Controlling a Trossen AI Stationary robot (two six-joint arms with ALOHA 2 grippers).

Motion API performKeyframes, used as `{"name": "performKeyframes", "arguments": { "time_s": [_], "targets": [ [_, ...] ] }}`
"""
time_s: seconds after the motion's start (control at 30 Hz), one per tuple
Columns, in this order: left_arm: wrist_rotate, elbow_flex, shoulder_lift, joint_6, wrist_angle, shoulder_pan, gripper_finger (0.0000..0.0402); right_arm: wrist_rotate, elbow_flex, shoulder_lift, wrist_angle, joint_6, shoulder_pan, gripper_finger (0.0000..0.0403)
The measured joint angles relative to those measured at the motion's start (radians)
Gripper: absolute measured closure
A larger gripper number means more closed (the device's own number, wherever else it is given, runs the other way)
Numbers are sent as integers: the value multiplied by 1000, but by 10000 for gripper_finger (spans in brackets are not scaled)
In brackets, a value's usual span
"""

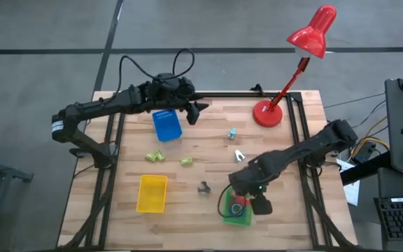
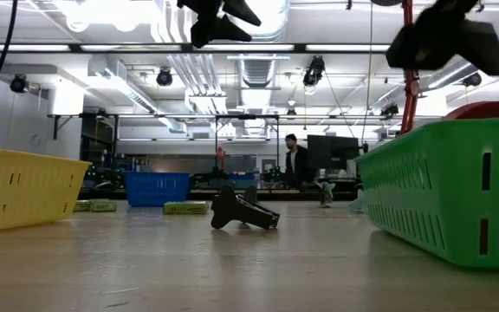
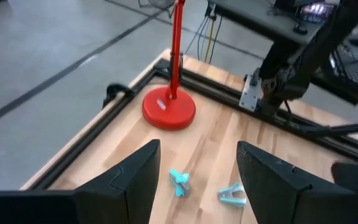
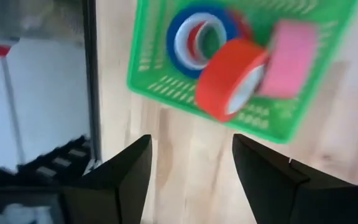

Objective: Pick and place Stapler, Stapler remover, tape
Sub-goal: Put the bottom blue staple remover into the blue bin

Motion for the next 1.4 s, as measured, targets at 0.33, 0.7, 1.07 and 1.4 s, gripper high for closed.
{"name": "performKeyframes", "arguments": {
  "time_s": [0.33,0.7,1.07,1.4],
  "targets": [
    [44,-2,9,-17,-156,-1,186,384,0,-161,39,146,-153,195],
    [63,-15,9,-48,-198,-1,186,304,-92,-161,57,356,-378,204],
    [63,-52,9,-79,-173,-1,186,178,-309,-160,149,388,-527,226],
    [63,-46,5,-79,-122,-1,186,165,-479,-159,346,443,-587,246]
  ]
}}
